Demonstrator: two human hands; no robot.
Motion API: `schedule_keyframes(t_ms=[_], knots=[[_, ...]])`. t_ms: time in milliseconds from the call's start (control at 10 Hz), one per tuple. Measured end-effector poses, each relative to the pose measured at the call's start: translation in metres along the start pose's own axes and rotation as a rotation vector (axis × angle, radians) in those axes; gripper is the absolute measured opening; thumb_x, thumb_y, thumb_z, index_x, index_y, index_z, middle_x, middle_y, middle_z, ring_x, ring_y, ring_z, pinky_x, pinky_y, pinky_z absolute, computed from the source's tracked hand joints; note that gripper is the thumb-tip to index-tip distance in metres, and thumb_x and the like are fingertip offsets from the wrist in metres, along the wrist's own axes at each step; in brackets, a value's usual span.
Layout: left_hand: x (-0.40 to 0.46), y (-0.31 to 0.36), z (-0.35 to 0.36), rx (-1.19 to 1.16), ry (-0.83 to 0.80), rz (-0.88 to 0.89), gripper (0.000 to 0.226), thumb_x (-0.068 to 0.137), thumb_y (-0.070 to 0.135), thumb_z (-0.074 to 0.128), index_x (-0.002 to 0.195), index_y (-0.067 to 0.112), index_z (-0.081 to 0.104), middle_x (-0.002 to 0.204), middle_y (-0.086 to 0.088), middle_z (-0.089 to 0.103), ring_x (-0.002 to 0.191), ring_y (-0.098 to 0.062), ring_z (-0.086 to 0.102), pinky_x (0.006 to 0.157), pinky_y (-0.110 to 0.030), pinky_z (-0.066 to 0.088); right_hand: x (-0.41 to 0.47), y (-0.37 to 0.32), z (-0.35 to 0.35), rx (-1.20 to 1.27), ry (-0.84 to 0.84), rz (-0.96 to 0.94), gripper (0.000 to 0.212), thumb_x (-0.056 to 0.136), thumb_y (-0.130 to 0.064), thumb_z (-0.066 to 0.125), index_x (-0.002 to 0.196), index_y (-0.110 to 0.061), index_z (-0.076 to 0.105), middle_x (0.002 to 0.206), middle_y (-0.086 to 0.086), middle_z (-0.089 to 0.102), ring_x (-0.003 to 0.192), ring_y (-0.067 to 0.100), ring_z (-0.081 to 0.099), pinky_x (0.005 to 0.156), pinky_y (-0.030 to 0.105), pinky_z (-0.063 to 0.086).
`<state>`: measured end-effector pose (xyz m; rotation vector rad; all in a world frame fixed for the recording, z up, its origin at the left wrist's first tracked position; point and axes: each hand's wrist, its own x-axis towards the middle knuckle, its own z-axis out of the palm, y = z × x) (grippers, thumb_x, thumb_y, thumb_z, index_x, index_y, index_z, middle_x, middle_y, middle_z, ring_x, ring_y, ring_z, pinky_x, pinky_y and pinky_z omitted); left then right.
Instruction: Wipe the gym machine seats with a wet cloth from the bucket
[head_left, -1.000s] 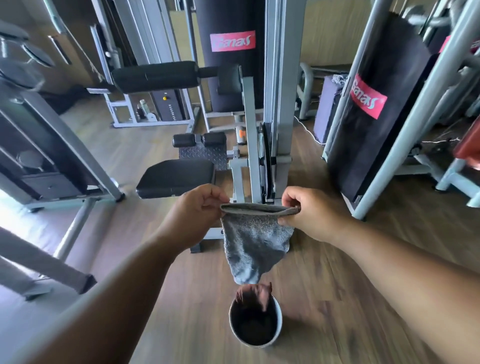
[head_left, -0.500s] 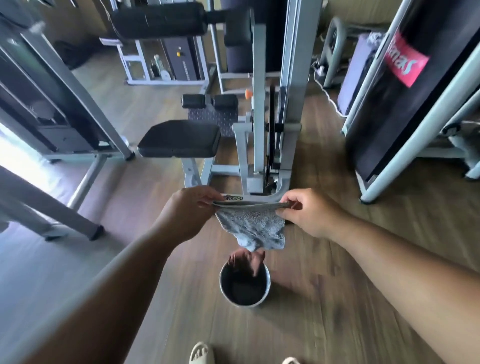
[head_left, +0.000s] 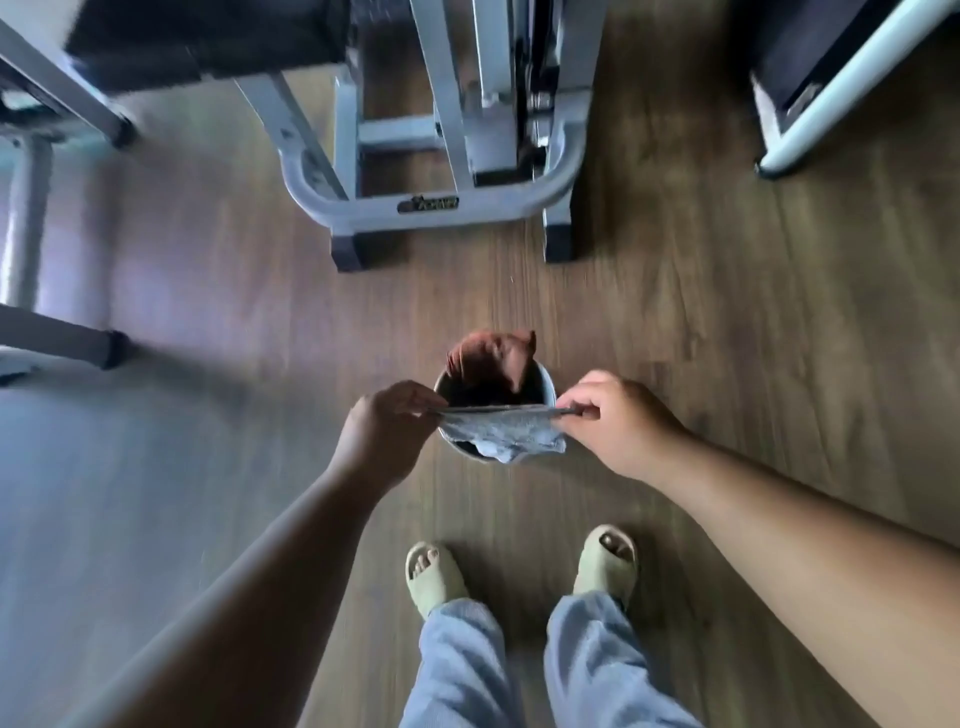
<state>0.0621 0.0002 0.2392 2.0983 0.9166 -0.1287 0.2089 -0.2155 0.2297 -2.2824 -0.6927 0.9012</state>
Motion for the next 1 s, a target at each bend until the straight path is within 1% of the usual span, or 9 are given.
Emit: schedule_keyframes(t_ms=[100, 300, 400, 500, 600, 700, 800, 900, 1000], knots=[[0.024, -0.024, 0.018, -0.004, -0.03, -0.032, 0.029, 0.082, 0.011, 0.074, 0.075, 0.039, 0.068, 0.079, 0.012, 0.072, 0.078, -0.007, 0.068, 0.067, -0.022, 0.048, 0.021, 0.018, 0.023, 0.003, 0.024, 0.023, 0.001, 0.086, -0.024, 0.075, 0.086, -0.024, 0.075, 0.084, -0.006, 0.059, 0.074, 0.01, 0.055, 0.069, 0.029, 0.043], [0.066, -0.059, 0.036, -0.038, -0.017, -0.043, 0.023, 0.084, 0.014, 0.072, 0.077, 0.036, 0.069, 0.082, 0.011, 0.072, 0.083, -0.01, 0.068, 0.074, -0.026, 0.051, 0.064, 0.038, 0.058, 0.012, 0.066, 0.05, 0.004, 0.088, -0.026, 0.073, 0.086, -0.029, 0.071, 0.093, -0.01, 0.064, 0.087, 0.01, 0.057, 0.071, 0.016, 0.039], [0.066, -0.076, 0.043, -0.059, 0.001, -0.056, 0.021, 0.082, 0.016, 0.073, 0.077, 0.036, 0.069, 0.085, 0.01, 0.072, 0.087, -0.009, 0.067, 0.076, -0.028, 0.052, 0.068, 0.044, 0.077, 0.017, 0.075, 0.075, 0.002, 0.089, -0.024, 0.072, 0.09, -0.023, 0.073, 0.093, -0.009, 0.065, 0.085, 0.011, 0.058, 0.071, 0.014, 0.04], [0.056, -0.093, 0.057, -0.049, -0.024, -0.063, 0.024, 0.083, 0.016, 0.074, 0.075, 0.038, 0.067, 0.086, 0.01, 0.072, 0.084, -0.007, 0.066, 0.074, -0.025, 0.051, 0.062, 0.054, 0.092, -0.008, 0.067, 0.066, 0.007, 0.088, -0.023, 0.073, 0.094, -0.018, 0.075, 0.093, -0.007, 0.065, 0.085, 0.013, 0.058, 0.069, 0.017, 0.041], [0.037, -0.13, 0.089, -0.015, -0.117, -0.071, 0.029, 0.085, 0.018, 0.074, 0.073, 0.042, 0.064, 0.082, 0.017, 0.071, 0.074, 0.005, 0.064, 0.065, -0.017, 0.048, 0.049, 0.088, 0.126, -0.048, 0.024, 0.081, 0.007, 0.089, -0.023, 0.072, 0.094, -0.02, 0.075, 0.094, -0.007, 0.067, 0.085, 0.015, 0.061, 0.073, 0.028, 0.045], [0.023, -0.155, 0.116, 0.028, -0.192, -0.074, 0.031, 0.086, 0.016, 0.07, 0.072, 0.043, 0.064, 0.076, 0.02, 0.069, 0.068, 0.008, 0.064, 0.058, -0.012, 0.046, 0.038, 0.114, 0.152, -0.058, -0.01, 0.137, 0.006, 0.089, -0.024, 0.071, 0.093, -0.022, 0.076, 0.092, -0.01, 0.066, 0.084, 0.016, 0.062, 0.074, 0.032, 0.05], [0.003, -0.189, 0.157, 0.098, -0.308, -0.153, 0.028, 0.086, 0.016, 0.061, 0.075, 0.041, 0.067, 0.082, 0.016, 0.071, 0.073, -0.003, 0.067, 0.064, -0.022, 0.053, 0.021, 0.151, 0.188, -0.124, -0.108, 0.205, 0.006, 0.089, -0.024, 0.069, 0.089, -0.023, 0.075, 0.085, -0.013, 0.061, 0.085, 0.018, 0.061, 0.075, 0.032, 0.049], [-0.011, -0.204, 0.176, 0.191, -0.402, -0.119, 0.028, 0.084, 0.015, 0.059, 0.08, 0.04, 0.07, 0.087, 0.015, 0.07, 0.079, -0.01, 0.067, 0.07, -0.026, 0.053, 0.007, 0.166, 0.207, -0.198, -0.245, 0.228, 0.01, 0.09, -0.025, 0.065, 0.097, -0.026, 0.073, 0.09, -0.013, 0.06, 0.092, 0.02, 0.061, 0.076, 0.031, 0.047], [-0.014, -0.221, 0.191, 0.319, -0.449, 0.034, 0.029, 0.083, 0.02, 0.06, 0.104, 0.037, 0.071, 0.105, 0.016, 0.067, 0.094, -0.011, 0.064, 0.084, -0.03, 0.049, 0.007, 0.179, 0.22, -0.311, -0.363, 0.253, 0.036, 0.091, -0.031, 0.059, 0.127, -0.035, 0.058, 0.118, -0.012, 0.059, 0.105, 0.017, 0.058, 0.087, 0.031, 0.046]])
